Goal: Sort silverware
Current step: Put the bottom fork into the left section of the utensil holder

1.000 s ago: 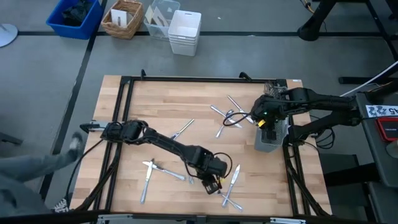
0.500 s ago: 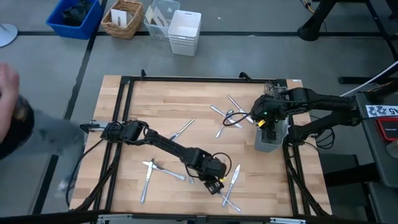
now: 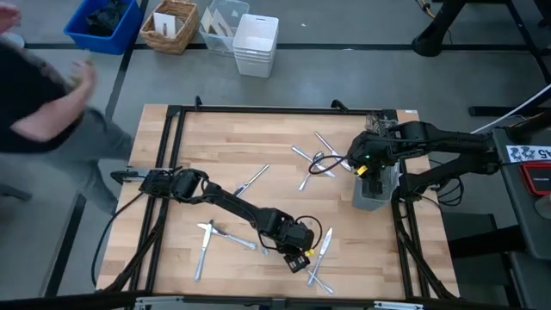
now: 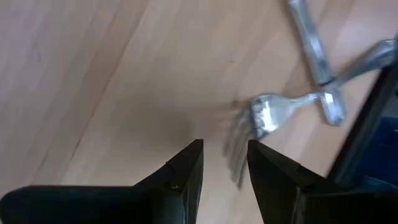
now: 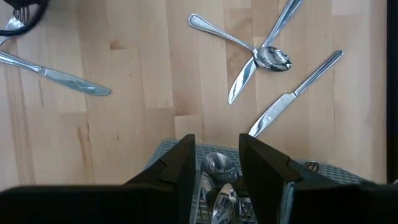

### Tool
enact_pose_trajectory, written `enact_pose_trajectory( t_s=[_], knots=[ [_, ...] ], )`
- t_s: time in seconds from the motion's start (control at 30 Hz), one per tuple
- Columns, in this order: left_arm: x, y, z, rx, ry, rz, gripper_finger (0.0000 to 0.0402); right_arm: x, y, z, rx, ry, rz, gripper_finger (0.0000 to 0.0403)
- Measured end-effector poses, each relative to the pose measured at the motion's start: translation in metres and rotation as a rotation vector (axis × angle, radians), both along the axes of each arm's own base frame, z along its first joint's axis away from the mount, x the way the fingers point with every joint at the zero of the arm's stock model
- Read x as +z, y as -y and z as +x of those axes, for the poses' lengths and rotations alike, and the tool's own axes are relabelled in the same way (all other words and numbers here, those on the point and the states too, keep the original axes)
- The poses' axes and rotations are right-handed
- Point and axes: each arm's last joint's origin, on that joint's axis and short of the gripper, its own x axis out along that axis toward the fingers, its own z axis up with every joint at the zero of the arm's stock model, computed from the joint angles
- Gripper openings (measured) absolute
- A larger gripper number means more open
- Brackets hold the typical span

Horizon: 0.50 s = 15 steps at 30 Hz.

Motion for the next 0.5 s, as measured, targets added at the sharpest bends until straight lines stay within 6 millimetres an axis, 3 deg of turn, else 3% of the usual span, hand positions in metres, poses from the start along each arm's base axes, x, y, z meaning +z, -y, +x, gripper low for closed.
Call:
enact_pose_trajectory(
  t_s=[0.13, 0.3, 0.5],
  knots=[
    [-0.003, -0.002, 0.003, -0.026, 0.019, 0.01, 0.0089, 0.0, 0.0, 0.0, 0.0, -0.001, 0.0, 0.0127],
    [-0.002, -0.005, 0.006, -0.067, 0.055, 0.017, 0.0017, 0.0, 0.0, 0.0, 0.0, -0.003, 0.0, 0.0127],
    [0.0, -0.012, 0.009, -0.083, 0.079, 0.012, 0.001, 0.0, 0.0, 0.0, 0.0, -0.005, 0.0, 0.0127]
  ],
)
